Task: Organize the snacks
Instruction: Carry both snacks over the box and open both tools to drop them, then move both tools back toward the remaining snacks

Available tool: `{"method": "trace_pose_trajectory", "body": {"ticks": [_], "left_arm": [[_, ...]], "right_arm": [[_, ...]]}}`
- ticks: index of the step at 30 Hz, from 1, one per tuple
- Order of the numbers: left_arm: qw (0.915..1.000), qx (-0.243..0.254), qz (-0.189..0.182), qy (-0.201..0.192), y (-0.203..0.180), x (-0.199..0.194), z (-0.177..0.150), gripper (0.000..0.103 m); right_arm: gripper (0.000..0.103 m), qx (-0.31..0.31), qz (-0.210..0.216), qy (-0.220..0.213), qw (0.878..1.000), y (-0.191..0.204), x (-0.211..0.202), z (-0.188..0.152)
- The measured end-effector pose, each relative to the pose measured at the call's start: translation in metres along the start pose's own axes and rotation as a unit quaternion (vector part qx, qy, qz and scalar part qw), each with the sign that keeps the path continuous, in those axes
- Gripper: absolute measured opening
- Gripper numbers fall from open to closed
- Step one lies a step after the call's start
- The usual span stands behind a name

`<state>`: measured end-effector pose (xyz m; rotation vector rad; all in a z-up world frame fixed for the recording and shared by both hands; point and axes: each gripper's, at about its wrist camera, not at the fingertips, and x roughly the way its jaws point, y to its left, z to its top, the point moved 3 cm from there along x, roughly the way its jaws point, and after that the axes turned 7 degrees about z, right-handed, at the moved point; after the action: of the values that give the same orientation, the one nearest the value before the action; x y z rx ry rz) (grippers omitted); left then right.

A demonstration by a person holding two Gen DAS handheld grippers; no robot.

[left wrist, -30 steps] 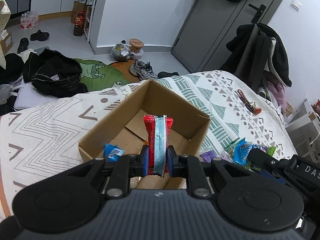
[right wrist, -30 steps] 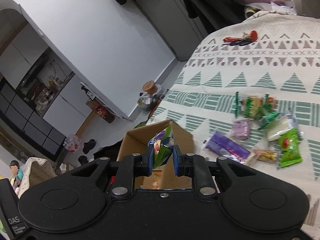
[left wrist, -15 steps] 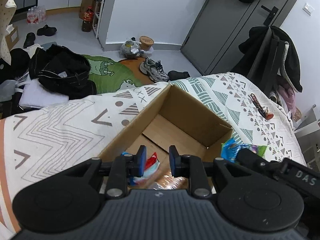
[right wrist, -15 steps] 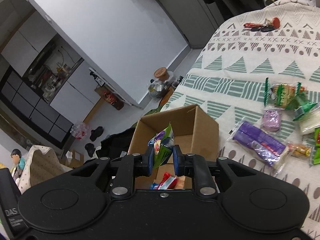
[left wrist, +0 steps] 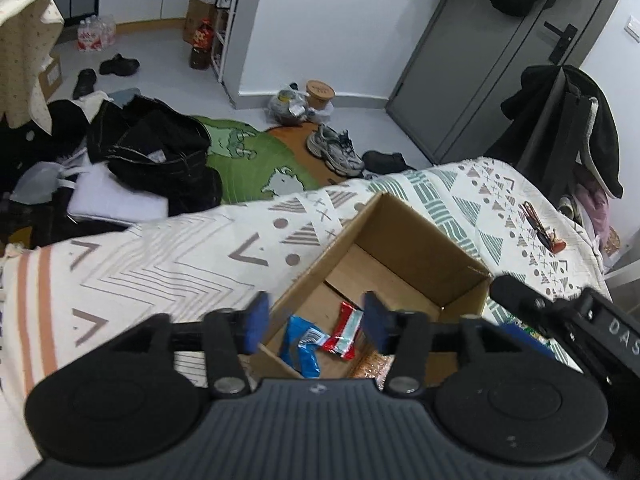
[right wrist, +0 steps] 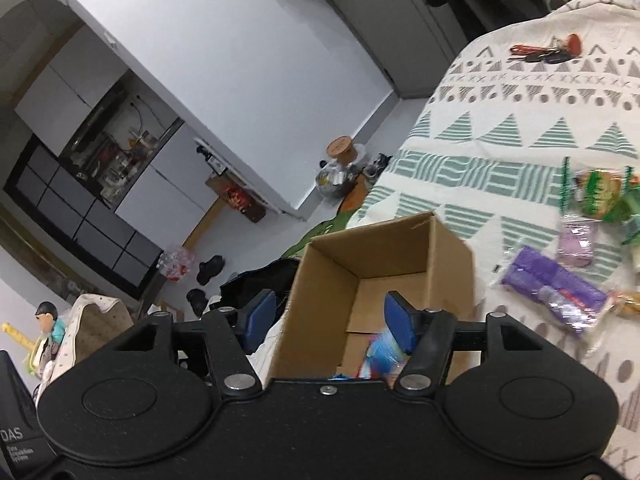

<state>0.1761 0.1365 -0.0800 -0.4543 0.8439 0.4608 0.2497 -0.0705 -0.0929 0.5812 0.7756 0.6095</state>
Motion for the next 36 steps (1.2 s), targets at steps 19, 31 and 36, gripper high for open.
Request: {"method": "trace_pose_trajectory", "body": {"ticks": [19, 31, 36], "left_arm": [[0.9979, 0.025, 0.000, -0.059, -0.056, -0.061, -0.028, 0.086], [0.9976, 0.048, -0.027, -0.043, -0.102, -0.080, -0.058, 0.087], [0.9964, 0.063, -0.032, -0.046, -0.120, -0.089, -0.068, 0.087]], "right_arm": [[0.088, -0.022, -0.110, -0.031, 0.993, -0.040, -0.100, 0.022], [0.100, -0.043, -0.143, -0.053, 0.987, -0.070, -0.162, 0.032], [0.103, -0.052, -0.150, -0.052, 0.986, -0.081, -0.177, 0.038]]}}
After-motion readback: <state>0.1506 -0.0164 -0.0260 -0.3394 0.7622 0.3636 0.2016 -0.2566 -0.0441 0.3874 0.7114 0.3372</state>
